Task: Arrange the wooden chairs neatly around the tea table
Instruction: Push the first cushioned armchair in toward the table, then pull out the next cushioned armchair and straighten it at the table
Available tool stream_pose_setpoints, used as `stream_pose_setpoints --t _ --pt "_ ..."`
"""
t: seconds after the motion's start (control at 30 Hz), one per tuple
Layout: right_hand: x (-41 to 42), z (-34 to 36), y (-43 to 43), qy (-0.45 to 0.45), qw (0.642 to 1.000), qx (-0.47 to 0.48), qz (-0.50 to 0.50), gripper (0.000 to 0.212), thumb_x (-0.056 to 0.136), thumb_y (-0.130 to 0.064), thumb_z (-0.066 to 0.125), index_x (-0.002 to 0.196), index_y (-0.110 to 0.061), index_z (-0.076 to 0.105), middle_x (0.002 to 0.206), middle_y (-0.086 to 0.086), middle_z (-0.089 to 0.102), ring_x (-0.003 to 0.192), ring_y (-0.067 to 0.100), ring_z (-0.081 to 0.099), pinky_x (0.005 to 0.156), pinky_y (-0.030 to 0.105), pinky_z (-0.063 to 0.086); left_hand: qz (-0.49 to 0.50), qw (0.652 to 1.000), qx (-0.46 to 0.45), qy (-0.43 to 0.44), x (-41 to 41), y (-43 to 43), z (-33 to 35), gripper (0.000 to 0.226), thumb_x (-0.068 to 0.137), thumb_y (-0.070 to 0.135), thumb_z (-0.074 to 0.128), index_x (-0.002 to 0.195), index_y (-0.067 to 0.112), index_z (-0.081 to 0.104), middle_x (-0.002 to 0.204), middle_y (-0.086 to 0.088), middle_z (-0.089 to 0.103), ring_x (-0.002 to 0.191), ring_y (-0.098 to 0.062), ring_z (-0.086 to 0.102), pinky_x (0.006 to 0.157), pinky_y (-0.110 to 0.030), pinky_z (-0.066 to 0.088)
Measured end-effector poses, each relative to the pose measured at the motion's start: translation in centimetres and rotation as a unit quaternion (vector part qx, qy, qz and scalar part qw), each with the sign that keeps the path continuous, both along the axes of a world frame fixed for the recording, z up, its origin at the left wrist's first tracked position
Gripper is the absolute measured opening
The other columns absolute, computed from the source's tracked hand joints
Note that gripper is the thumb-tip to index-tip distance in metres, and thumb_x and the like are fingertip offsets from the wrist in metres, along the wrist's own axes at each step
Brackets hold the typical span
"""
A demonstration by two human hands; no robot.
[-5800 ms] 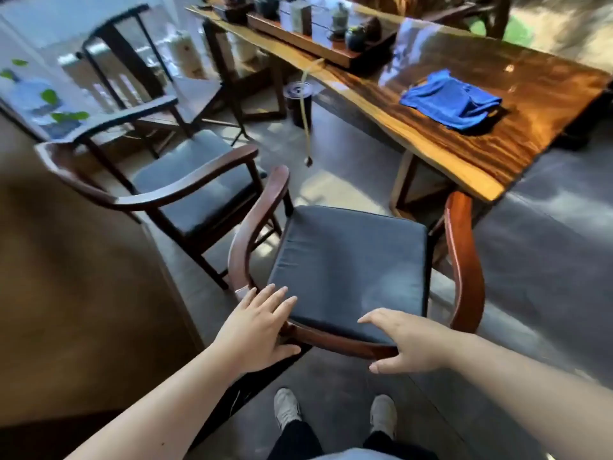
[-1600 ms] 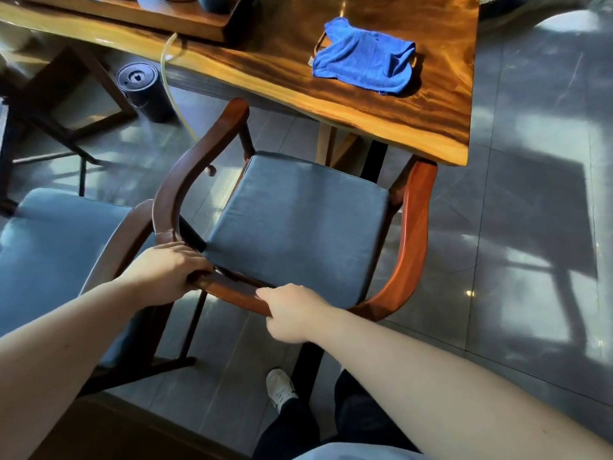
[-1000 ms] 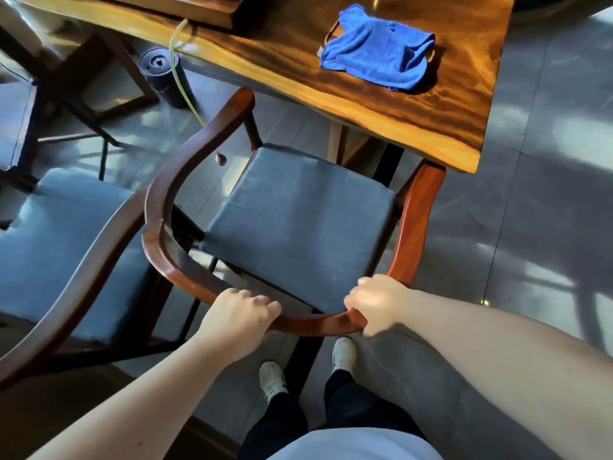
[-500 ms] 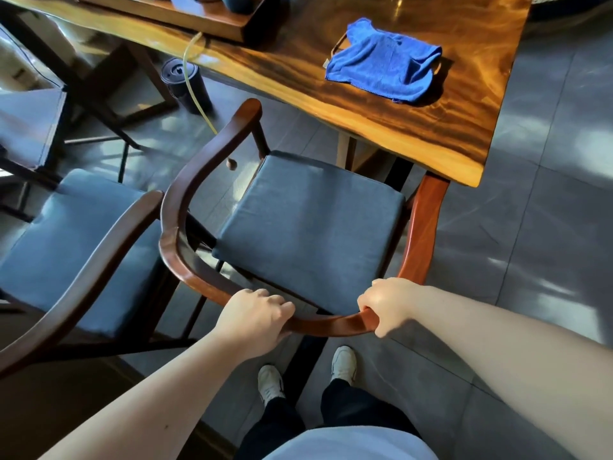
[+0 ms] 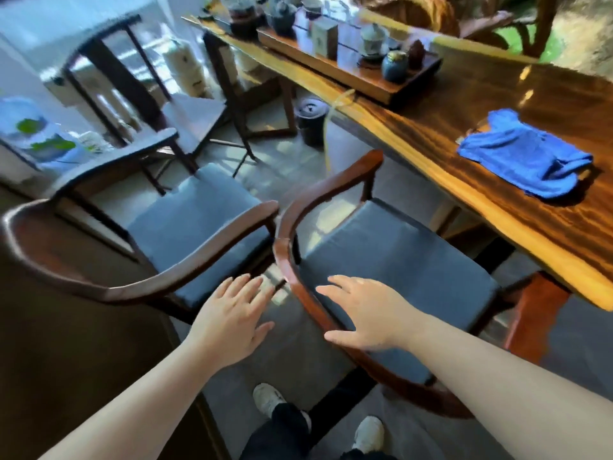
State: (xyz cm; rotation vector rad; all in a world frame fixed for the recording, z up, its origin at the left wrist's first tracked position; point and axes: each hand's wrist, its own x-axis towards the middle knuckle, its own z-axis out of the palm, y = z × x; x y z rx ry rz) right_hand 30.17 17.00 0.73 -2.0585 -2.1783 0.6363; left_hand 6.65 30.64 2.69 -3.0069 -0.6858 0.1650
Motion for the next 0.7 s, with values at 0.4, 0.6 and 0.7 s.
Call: stream_pose_setpoints --t 0.4,0.6,0.7 --pt "-10.1 1.9 18.1 -0.055 0.990 0.017 0.125 0.073 0.086 -0.053 0.060 0.147 -0.022 0.036 0.144 0.004 0.044 0.124 0.028 0.048 0.101 0.040 0.040 0.146 0.989 0.015 -0.007 -13.4 12.7 0.3 0.065 0.071 0.046 0.076 0.122 0.010 0.060 0.119 -0.014 0.065 0.112 -0.035 0.057 0.095 -0.049 0.047" --pt "-13.9 -0.6 24.4 -0.085 0.982 -0.019 0.170 0.073 0.082 -0.051 0.064 0.143 -0.022 0.037 0.136 0.006 0.048 0.118 0.030 0.051 0.097 0.040 0.042 0.170 0.984 0.027 0.042 -18.2 17.3 -0.5 0.068 0.069 0.049 0.077 0.122 0.012 0.060 0.120 -0.015 0.065 0.116 -0.037 0.055 0.096 -0.052 0.046" --pt "-14.8 -2.3 28.0 -0.105 0.976 -0.032 0.191 0.075 0.079 -0.055 0.066 0.141 -0.023 0.037 0.135 0.005 0.048 0.120 0.029 0.049 0.097 0.040 0.041 0.187 0.979 0.031 0.071 -20.2 19.5 -0.9 0.070 0.067 0.053 0.077 0.122 0.013 0.060 0.120 -0.014 0.065 0.116 -0.036 0.055 0.096 -0.052 0.046"
